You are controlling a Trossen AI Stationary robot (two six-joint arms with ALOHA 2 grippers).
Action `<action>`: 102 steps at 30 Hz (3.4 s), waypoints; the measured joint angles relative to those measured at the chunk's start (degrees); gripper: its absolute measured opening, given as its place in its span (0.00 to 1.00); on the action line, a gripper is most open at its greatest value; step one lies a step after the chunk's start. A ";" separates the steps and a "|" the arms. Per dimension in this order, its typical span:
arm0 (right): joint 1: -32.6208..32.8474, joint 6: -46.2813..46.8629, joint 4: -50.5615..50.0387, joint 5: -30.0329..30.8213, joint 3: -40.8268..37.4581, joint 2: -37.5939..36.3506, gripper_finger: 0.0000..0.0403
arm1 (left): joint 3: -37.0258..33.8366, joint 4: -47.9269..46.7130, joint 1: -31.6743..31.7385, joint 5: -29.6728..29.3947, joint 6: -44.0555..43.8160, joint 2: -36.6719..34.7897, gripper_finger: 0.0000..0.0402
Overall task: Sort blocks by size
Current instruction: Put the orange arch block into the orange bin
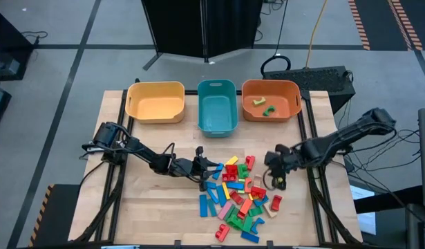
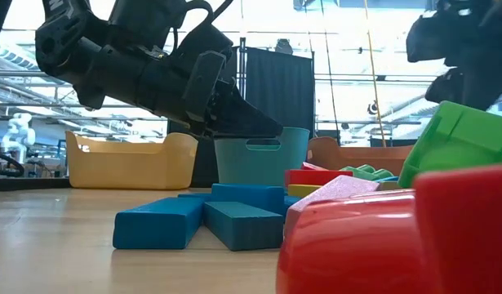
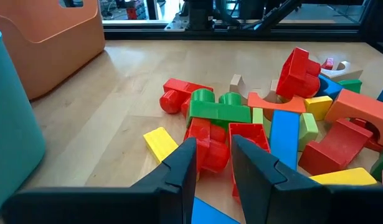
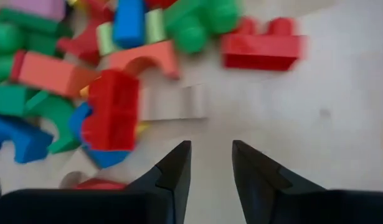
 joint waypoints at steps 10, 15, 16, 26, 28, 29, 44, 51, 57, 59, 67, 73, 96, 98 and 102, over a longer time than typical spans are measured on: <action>9.29 2.50 7.65 -5.57 -0.03 11.36 0.16 | 0.00 0.04 -0.02 -0.02 0.10 0.00 0.23; 10.40 -0.96 16.50 -8.55 -0.04 15.47 0.13 | 0.00 0.04 -0.02 -0.01 0.15 0.00 0.23; 10.38 -2.32 18.31 -8.92 -0.04 16.22 0.13 | 0.00 0.04 -0.02 -0.02 0.15 0.00 0.23; 5.96 -10.53 21.70 -2.75 -0.04 20.72 0.13 | 0.00 0.02 -0.04 -0.43 0.15 0.00 0.23; 4.91 -11.75 21.95 -1.54 -0.04 20.75 0.13 | 0.00 0.00 -0.04 -0.43 0.15 0.00 0.23; 4.34 -12.40 22.33 -1.32 -0.04 20.74 0.13 | 0.00 0.00 -0.04 -0.43 0.15 0.00 0.23; -1.93 -17.78 35.50 -1.39 -0.02 21.95 0.13 | 0.01 -0.14 -0.04 -0.45 0.15 0.00 0.23; -1.80 -18.91 30.38 -1.33 -0.02 21.58 0.16 | 0.02 -0.76 -0.04 -0.45 0.15 0.02 0.23; -1.77 -19.47 27.22 0.70 0.05 21.54 0.26 | 0.02 -0.85 -0.04 -0.47 0.13 0.02 0.23; -1.77 -19.42 24.93 3.09 0.09 21.39 0.29 | 0.02 -0.85 -0.04 -0.47 0.15 0.01 0.23; -1.77 -18.55 21.81 7.44 0.15 21.40 0.32 | 0.02 -0.87 -0.04 -0.48 0.13 0.02 0.23; -1.80 -16.23 16.79 8.70 0.26 21.24 0.32 | 0.02 -0.90 -0.04 -0.48 0.13 0.02 0.23; -1.95 -14.26 5.58 11.68 5.57 19.78 0.32 | 0.02 -1.55 -0.04 -0.48 0.09 0.02 0.23; -1.95 -13.94 6.07 11.70 4.44 19.77 0.32 | 0.02 -1.55 -0.04 -0.48 0.09 0.02 0.23; -2.13 -12.84 7.70 11.65 2.89 19.78 0.32 | 0.02 -1.55 -0.04 -0.48 0.09 0.02 0.23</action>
